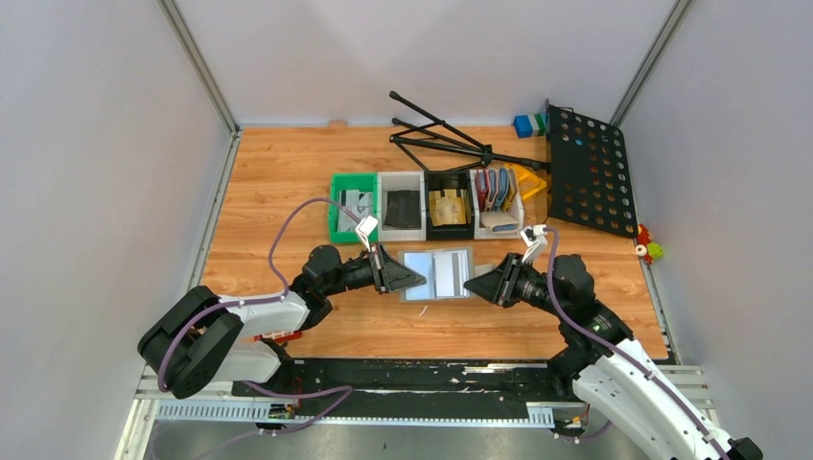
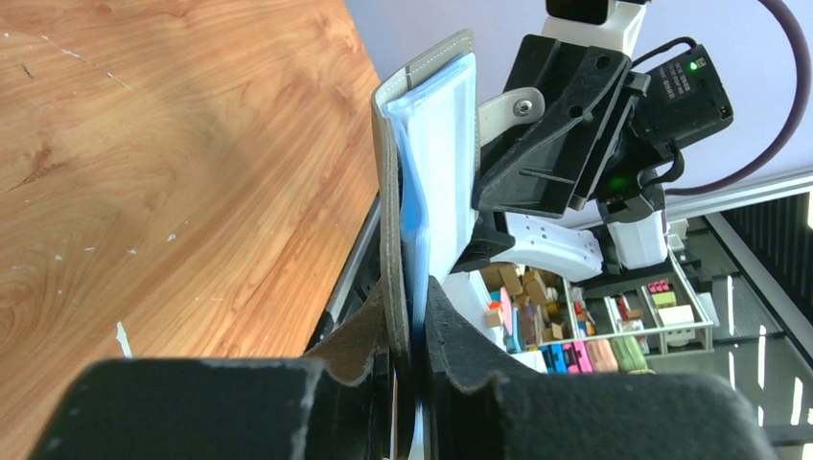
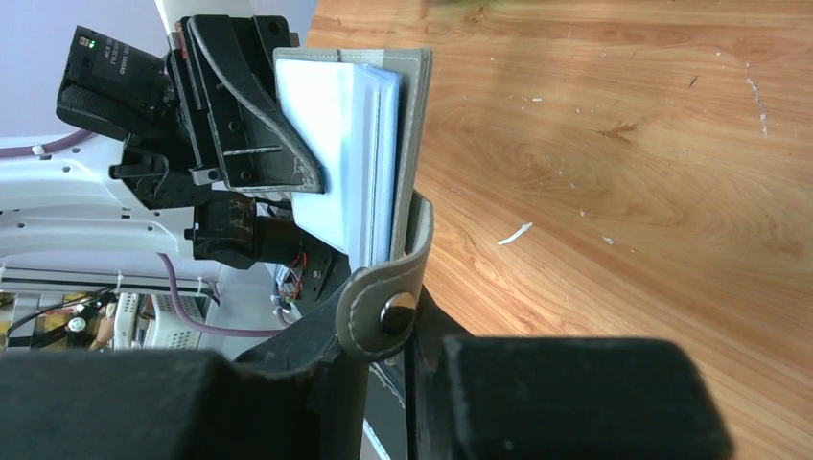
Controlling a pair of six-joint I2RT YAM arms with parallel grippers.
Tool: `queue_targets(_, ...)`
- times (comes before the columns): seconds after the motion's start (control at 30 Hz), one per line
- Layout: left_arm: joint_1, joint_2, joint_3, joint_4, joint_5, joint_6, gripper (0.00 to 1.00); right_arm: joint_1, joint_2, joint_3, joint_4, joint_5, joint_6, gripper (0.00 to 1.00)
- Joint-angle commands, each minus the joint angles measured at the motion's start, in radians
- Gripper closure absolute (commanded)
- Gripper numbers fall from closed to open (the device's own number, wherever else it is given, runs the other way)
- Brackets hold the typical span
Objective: Take the credit cards out of the card holder
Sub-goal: Remove the credit card from the card holder.
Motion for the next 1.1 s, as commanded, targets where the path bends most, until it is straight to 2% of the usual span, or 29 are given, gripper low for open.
queue_targets(0.0,-0.004,-0.025,0.036,0.033,0.014,0.026,0.84,0.002,-0.01,0.05,0.001,0.008,-0.027,0.83)
queue_targets(0.27,-0.03,-0.009,0.059,0.044,0.025,0.02,0.85,0.004,0.086,0.038,0.075,-0.089,-0.02,0.92)
queue_targets(0.6,-0.073,0.033,0.106,0.029,0.02,0.037,0.85,0.019,0.17,0.063,0.068,-0.095,-0.049,0.9)
queue_targets(0.77,-0.095,0.057,0.125,0.001,0.019,0.057,0.86,0.027,0.192,0.065,0.087,-0.103,-0.045,0.84)
queue_targets(0.97,-0.099,0.071,0.127,-0.016,0.015,0.068,0.86,0.028,0.183,0.067,0.1,-0.117,-0.039,0.64)
queue_targets(1.07,-0.099,0.067,0.127,-0.037,0.009,0.078,0.86,0.027,0.173,0.07,0.079,-0.107,-0.048,0.63)
